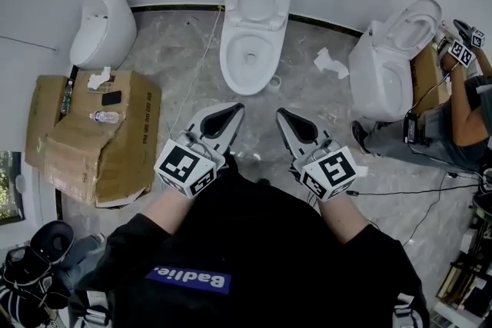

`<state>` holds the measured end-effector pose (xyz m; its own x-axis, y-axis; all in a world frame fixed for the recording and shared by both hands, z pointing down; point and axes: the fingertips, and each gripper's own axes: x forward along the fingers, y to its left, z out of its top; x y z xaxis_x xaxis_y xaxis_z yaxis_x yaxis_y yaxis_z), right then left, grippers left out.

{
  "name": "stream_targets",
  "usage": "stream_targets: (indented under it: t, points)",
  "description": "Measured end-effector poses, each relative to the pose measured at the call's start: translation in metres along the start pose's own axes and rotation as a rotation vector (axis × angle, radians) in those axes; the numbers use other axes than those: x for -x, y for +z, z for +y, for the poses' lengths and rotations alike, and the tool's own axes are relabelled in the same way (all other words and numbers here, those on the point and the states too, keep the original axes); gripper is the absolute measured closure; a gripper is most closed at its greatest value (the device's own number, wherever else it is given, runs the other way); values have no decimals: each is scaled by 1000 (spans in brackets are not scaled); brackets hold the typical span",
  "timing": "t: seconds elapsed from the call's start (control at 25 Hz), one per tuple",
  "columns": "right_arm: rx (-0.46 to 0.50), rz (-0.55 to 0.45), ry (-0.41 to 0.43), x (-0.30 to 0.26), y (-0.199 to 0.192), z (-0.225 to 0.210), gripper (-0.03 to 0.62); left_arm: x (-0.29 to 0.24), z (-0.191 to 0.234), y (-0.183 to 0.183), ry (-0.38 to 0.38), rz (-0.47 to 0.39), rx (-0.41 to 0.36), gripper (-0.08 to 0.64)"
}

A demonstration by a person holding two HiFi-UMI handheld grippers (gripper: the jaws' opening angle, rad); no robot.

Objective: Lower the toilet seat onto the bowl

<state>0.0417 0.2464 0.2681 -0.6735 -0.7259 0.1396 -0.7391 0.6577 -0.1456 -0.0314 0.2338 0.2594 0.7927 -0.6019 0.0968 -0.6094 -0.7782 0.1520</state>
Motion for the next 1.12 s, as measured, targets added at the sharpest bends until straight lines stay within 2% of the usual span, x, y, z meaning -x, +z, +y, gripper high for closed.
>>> stream_targets:
  t: [0.28, 0.6, 0.76, 1.12]
  points:
    - [-6, 21, -64, -71, 13, -39, 565, -38, 72, 17, -73, 18, -41, 543]
    - [9, 32, -130, -143, 37, -69, 565, -68, 146, 41, -156, 12, -40, 543]
    - [7, 22, -154, -166, 47, -85, 565, -83, 170, 48, -174, 5, -32, 543]
    - [8, 10, -101, -196, 53, -135, 565, -135, 198, 46, -142, 30, -16, 543]
